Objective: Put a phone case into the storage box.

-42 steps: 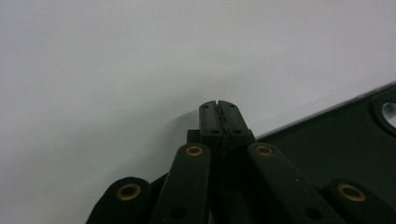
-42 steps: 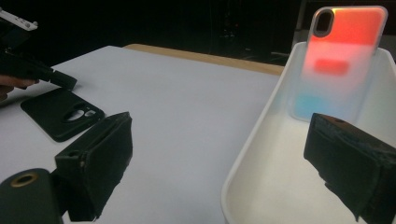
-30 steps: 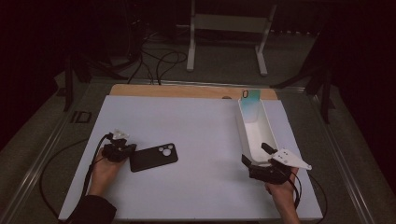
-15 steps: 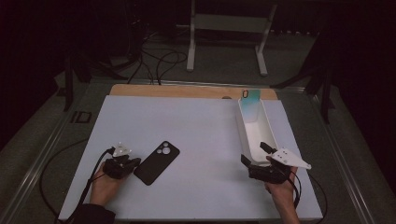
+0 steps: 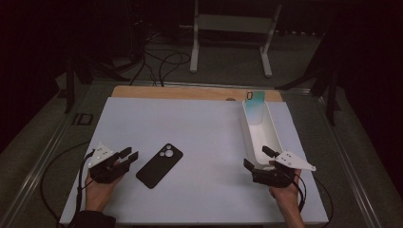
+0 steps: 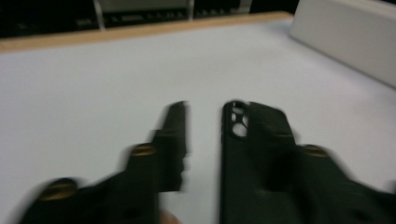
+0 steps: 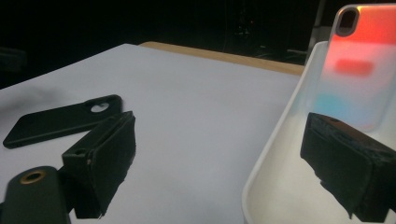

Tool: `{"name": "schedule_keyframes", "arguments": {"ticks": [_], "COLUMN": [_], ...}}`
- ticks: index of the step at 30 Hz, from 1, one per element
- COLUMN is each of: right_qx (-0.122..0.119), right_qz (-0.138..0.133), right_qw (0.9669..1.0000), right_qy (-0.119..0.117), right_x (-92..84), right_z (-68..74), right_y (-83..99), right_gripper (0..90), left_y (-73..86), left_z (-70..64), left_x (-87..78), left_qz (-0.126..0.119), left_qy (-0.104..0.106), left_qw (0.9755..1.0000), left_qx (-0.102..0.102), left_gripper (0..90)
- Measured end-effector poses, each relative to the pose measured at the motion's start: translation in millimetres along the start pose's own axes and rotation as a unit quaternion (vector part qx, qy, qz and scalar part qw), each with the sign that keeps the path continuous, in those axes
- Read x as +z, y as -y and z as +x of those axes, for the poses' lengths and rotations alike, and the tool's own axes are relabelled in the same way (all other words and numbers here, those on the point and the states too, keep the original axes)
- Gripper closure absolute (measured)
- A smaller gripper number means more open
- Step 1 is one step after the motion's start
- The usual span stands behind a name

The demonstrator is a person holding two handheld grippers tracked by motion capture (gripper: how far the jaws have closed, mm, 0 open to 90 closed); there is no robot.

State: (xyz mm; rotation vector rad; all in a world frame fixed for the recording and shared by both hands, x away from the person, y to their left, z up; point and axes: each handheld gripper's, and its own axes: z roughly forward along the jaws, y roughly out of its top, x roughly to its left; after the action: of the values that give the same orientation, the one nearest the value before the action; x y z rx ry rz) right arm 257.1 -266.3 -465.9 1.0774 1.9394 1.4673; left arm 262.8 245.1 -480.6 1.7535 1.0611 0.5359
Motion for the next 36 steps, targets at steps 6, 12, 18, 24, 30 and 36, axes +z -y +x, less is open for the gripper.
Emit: {"name": "schedule_keyframes", "arguments": {"ticks": [6, 12, 18, 24, 30, 36], "right_qx": [-0.006, -0.015, -0.017, -0.017, -0.016, -0.014], "right_qz": [-0.011, -0.019, -0.016, -0.015, -0.014, -0.013], "right_qw": [0.9999, 0.9997, 0.9997, 0.9997, 0.9998, 0.9998], "right_qy": [0.0, 0.0, 0.001, 0.0, 0.0, 0.001], "right_x": [-3.2, -5.9, -5.1, -4.0, -3.6, -3.0], "right_z": [3.1, 5.9, 6.2, 6.8, 6.1, 5.8], "right_y": [-2.0, -2.5, -1.7, -1.1, -0.9, -0.8], "right_gripper": [9.7, 9.7, 9.7, 9.7, 9.7, 9.7], "left_y": [-4.4, -2.7, -3.8, -4.3, -3.5, 0.9], "left_z": [-16.5, -27.2, -26.1, -26.9, -32.4, -35.2], "left_x": [-15.7, -17.2, -12.6, -2.7, 14.0, 36.7], "left_qz": [-0.014, 0.005, 0.04, 0.074, 0.122, 0.169], "left_qy": [-0.038, -0.033, -0.034, -0.021, -0.019, -0.008], "left_qw": [0.999, 0.9986, 0.9977, 0.9961, 0.991, 0.9843], "left_qx": [0.02, 0.042, 0.042, 0.042, 0.054, 0.052], "left_gripper": [15.2, 2.5, 0.2, 0.0, 0.0, 0.0]}}
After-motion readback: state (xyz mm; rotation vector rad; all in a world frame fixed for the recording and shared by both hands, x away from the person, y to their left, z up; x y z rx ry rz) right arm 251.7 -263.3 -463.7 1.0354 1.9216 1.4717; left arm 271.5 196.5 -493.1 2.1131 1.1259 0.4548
